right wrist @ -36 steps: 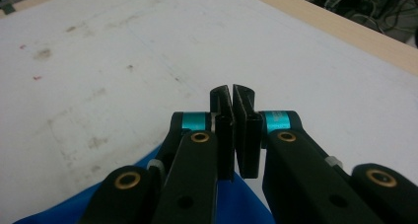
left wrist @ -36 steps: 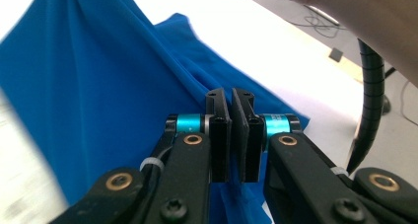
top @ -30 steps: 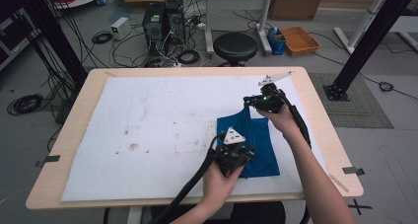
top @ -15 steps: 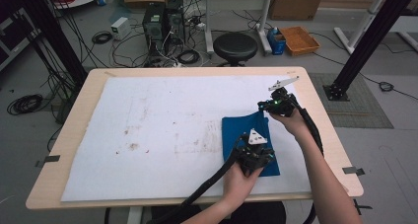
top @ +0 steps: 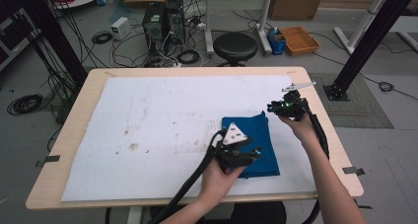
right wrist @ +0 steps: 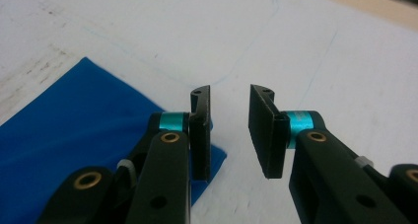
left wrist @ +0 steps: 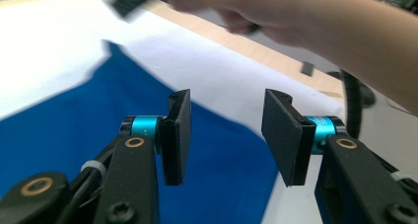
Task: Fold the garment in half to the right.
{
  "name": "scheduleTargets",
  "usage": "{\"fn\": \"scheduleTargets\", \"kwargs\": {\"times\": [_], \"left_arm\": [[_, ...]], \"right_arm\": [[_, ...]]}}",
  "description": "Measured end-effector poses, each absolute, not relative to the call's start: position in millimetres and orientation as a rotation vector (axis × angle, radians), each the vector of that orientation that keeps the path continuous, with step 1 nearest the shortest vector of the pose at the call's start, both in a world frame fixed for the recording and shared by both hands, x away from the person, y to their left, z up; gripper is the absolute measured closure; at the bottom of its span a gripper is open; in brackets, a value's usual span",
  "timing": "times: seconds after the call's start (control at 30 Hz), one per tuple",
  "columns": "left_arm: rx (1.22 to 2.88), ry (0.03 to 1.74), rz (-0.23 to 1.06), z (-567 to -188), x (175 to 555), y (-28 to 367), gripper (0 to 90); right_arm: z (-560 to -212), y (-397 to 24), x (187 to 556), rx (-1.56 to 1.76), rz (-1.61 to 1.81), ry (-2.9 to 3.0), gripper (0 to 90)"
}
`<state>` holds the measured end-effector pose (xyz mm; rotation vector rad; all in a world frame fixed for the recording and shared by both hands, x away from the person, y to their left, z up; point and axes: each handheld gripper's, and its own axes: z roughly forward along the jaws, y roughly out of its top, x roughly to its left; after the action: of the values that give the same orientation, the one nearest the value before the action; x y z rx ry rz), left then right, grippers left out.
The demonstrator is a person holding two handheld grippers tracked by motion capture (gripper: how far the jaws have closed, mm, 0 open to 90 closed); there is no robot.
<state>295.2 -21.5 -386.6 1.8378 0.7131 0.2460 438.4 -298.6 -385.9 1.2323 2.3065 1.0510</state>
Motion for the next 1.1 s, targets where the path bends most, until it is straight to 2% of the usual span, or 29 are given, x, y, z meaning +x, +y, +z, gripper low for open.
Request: {"fn": "scheduleTargets", "kwargs": {"times": [0.27,0.3,0.4,0.43,0.67,0.7,0.73,0.93,0.97,1.03,1.1], "left_arm": [[1.785,0.840,0.307,-385.6,297.7,48.2,53.6],[1.777,0.853,0.310,-385.8,297.6,54.1,53.6],[1.756,0.874,0.325,-385.9,297.1,67.3,53.6],[1.755,0.876,0.330,-385.8,297.1,70.7,53.6],[1.733,0.899,0.342,-386.2,298.0,82.3,53.6],[1.731,0.900,0.339,-386.6,298.3,83.4,53.6],[1.733,0.901,0.339,-386.8,298.4,84.4,53.6],[1.731,0.913,0.341,-389.2,298.3,88.0,53.6],[1.730,0.912,0.340,-389.2,298.3,88.4,53.6],[1.726,0.913,0.342,-388.9,298.2,89.3,53.6],[1.726,0.915,0.344,-389.1,299.2,90.5,53.6]], "right_arm": [[-409.4,-290.9,421.8,1.363,1.126,2.287,70.6],[-411.7,-289.7,421.1,1.375,1.121,2.285,72.2],[-418.7,-287.0,419.7,1.372,1.091,2.304,88.7],[-420.6,-287.3,419.3,1.365,1.088,2.307,90.0],[-417.2,-295.0,415.7,1.396,1.079,2.252,89.7],[-416.5,-295.1,414.4,1.402,1.094,2.245,78.8],[-415.8,-294.8,413.5,1.409,1.102,2.231,76.4],[-422.2,-287.2,411.5,1.420,1.115,2.223,72.1],[-425.5,-286.3,412.5,1.435,1.109,2.233,73.7],[-429.5,-286.1,412.7,1.424,1.120,2.249,87.5],[-428.9,-286.2,410.7,1.406,1.094,2.258,90.0]]}}
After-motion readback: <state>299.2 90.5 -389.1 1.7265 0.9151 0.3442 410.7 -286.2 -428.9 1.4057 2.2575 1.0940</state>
